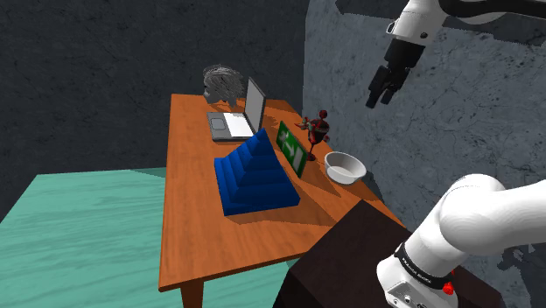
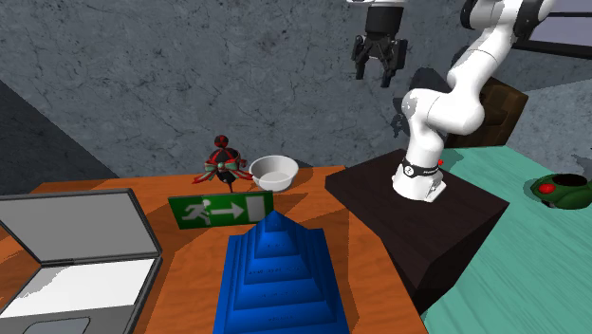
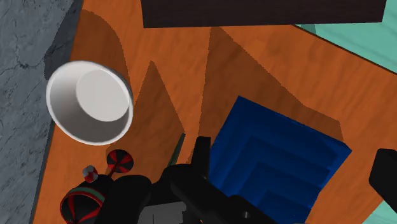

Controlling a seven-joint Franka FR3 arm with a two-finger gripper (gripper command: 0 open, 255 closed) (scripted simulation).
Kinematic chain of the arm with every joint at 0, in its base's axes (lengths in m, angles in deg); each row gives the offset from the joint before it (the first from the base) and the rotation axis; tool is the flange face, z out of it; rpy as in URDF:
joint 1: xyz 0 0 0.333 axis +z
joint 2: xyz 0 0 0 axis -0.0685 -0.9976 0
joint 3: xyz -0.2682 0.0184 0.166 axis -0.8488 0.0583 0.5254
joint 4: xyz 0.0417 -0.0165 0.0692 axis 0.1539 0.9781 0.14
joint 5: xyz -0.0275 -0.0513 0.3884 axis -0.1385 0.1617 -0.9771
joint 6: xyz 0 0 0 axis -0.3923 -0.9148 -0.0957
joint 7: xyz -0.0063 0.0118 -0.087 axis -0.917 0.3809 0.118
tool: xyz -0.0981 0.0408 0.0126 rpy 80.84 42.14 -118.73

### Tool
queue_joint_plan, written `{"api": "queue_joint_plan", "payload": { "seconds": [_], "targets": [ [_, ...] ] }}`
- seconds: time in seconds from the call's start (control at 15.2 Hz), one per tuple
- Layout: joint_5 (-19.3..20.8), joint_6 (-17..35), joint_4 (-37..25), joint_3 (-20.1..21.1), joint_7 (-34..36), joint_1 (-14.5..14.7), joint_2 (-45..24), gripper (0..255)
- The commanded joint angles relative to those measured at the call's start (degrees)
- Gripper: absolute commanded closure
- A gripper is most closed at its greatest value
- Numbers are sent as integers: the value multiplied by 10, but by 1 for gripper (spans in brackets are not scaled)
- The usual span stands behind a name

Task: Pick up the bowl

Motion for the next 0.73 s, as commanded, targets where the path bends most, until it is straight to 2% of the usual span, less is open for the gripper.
{"api": "queue_joint_plan", "payload": {
  "seconds": [0.0,0.66],
  "targets": [
    [0,0,0,0,0,0,0,0],
    [44,187,103,-54,-19,-33,-82,0]
  ]
}}
